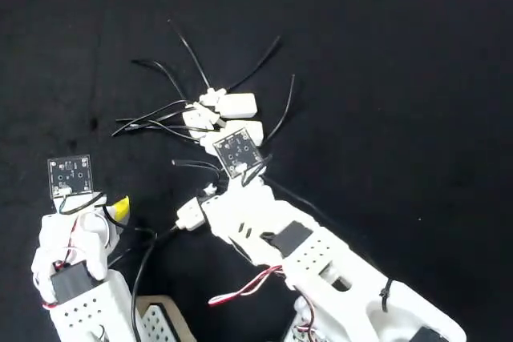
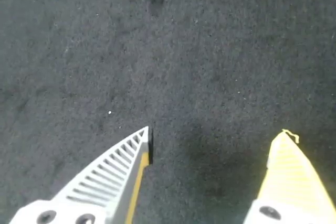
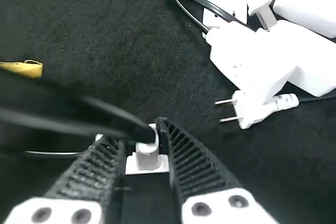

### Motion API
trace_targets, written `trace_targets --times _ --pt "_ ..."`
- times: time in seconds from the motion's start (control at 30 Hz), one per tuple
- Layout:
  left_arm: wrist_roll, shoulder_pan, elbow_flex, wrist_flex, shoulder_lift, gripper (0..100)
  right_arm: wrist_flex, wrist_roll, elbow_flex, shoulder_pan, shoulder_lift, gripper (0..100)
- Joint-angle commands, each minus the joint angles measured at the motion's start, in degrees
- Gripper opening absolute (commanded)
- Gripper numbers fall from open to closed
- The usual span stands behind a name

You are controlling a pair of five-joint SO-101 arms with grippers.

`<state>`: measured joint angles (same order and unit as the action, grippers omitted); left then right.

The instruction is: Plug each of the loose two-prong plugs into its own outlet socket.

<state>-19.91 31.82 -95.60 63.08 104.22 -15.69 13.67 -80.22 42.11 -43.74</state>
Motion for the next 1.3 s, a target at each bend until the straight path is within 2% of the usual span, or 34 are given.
trace_targets --times 0.0,0.33,0.47,0.63,1.13,1.2,1.27 --pt "0.00 0.57 0.66 -1.05 0.44 35 0.09 0.53 0.75 -1.49 -0.40 1.2" --pt "0.00 0.57 0.75 -1.05 0.44 35 0.09 0.53 1.01 -1.23 0.75 1.2" --pt "0.00 0.57 0.75 -1.05 0.44 35 0.18 0.18 4.26 1.14 7.96 1.2" --pt "-0.09 0.66 0.75 -1.05 0.44 35 -2.02 0.35 9.45 -0.26 15.60 1.2" --pt "-0.09 0.66 0.66 -1.05 0.44 35 -5.10 -1.93 10.33 2.20 14.81 1.8" --pt "-0.09 0.66 0.57 -1.05 0.44 35 -5.19 -2.73 10.68 2.29 14.73 7.3" --pt "-0.09 0.66 0.57 -1.05 0.44 35 -5.54 -2.55 11.91 2.29 14.73 17.8"
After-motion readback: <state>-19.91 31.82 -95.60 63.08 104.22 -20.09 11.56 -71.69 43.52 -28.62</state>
